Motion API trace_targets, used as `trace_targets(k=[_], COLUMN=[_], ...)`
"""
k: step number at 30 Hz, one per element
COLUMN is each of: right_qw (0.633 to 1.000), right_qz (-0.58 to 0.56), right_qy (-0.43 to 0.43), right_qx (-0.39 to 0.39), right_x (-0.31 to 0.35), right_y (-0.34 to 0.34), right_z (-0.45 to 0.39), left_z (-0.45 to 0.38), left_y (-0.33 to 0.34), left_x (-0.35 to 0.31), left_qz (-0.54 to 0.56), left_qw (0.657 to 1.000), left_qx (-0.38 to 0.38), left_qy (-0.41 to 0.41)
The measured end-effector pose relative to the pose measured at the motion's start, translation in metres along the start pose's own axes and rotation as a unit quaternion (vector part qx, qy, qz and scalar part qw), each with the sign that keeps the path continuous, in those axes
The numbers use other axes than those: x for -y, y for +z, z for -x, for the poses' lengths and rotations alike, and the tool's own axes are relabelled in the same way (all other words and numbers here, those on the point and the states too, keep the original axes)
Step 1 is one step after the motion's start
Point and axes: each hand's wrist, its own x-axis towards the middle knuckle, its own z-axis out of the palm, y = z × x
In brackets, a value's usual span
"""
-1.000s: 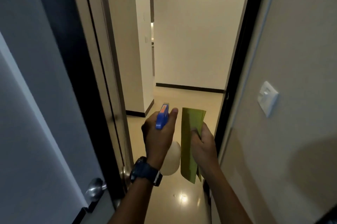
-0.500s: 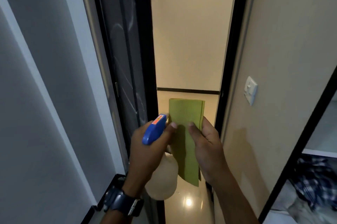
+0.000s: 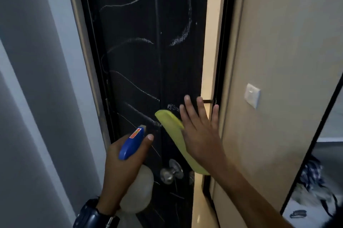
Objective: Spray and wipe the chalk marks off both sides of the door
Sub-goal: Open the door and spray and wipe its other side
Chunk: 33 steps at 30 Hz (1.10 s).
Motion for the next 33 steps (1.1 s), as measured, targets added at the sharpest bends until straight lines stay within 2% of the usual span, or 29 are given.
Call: trace_targets(k=[7,18,25,30,33], right_qw=[0.988,0.968,0.959,0.959,0.970], right_qz=[0.154,0.238,0.264,0.268,0.228], right_qy=[-0.007,0.067,0.074,0.083,0.088], right_qx=[-0.016,0.032,0.066,0.034,0.012], right_x=[-0.010,-0.027,-0.085,-0.125,-0.166], right_y=[0.009,0.014,0.042,0.092,0.128], right_z=[-0.039,-0.048,-0.073,-0.087,-0.098], left_z=[-0.035,-0.092,-0.136,-0.177,-0.207], left_y=[-0.037,-0.025,0.006,0.051,0.088], left_x=[0.012,0.016,0.035,0.059,0.074], left_qz=[0.020,0.041,0.067,0.060,0.062], left_qw=[0.998,0.995,0.995,0.994,0.994], left_qx=[0.049,0.071,0.076,0.081,0.086], left_qy=[0.031,0.050,0.020,0.028,0.027])
